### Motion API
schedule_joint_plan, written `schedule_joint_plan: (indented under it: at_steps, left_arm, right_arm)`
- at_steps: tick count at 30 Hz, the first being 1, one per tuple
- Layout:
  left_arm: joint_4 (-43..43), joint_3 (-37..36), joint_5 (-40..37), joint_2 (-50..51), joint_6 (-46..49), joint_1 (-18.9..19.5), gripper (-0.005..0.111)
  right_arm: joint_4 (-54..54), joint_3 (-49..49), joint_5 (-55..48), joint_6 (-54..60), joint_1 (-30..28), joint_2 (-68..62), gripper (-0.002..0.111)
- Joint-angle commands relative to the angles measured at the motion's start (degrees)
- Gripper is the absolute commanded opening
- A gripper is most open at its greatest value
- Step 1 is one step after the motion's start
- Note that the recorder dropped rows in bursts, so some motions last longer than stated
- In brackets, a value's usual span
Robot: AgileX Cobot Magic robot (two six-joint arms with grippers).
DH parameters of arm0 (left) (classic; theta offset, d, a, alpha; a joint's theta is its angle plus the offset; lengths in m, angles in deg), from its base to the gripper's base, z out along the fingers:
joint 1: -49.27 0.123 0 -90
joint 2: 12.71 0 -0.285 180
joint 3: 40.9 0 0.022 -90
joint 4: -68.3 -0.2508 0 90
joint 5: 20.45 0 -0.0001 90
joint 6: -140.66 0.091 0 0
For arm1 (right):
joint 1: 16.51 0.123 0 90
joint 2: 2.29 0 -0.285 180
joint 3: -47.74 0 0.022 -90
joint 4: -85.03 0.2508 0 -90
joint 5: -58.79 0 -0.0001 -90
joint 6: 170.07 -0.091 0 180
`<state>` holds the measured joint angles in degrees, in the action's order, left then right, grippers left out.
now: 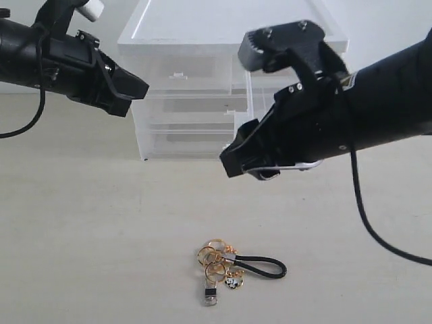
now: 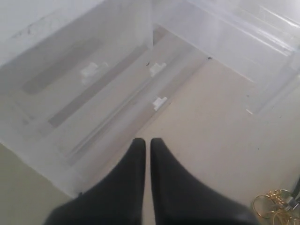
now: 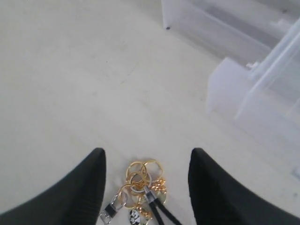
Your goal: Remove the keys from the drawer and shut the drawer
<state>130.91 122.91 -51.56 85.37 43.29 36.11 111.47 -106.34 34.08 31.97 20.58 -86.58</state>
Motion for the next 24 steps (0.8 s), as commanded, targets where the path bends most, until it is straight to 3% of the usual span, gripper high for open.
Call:
schedule_joint_plan:
  at_steps: [1,3,7,13,19,24]
  left_arm:
    - [-0.6,-0.4,-0.2,-0.7,-2.1,0.0,0.004]
    - [-0.5,-0.4,-0.2,-0.9,-3.4,0.0,0.004]
    - [-0.3,-0.4,-2.2,-1.8,-3.6,0.0,0.004]
    - [1.0,-0.4,-6.6,-4.2,-2.7,-1.3,0.004]
    - [1.0,-0.4,-6.4,-5.9,-2.0,-9.9,0.004]
    - [0.2,-0.4,-3.8,-5.5,-2.0,-15.6,0.004]
  right_arm:
    - [-14.2,-1.8,-0.6,-12.6,0.0,5.3,0.043]
    - [-19.4,-2.1,-1.4,-17.0,0.0,7.1,0.033]
    - [-26.4,-2.1,-3.5,-19.6,0.0,9.4,0.000]
    - [-35.0,-2.1,-5.4,-29.6,-1.7,10.0,0.000]
    - [-32.7,-2.0,-6.8,-29.5,-6.4,10.0,0.000]
    - [-32.0,2.9,-4.3,-30.1,-6.8,10.0,0.000]
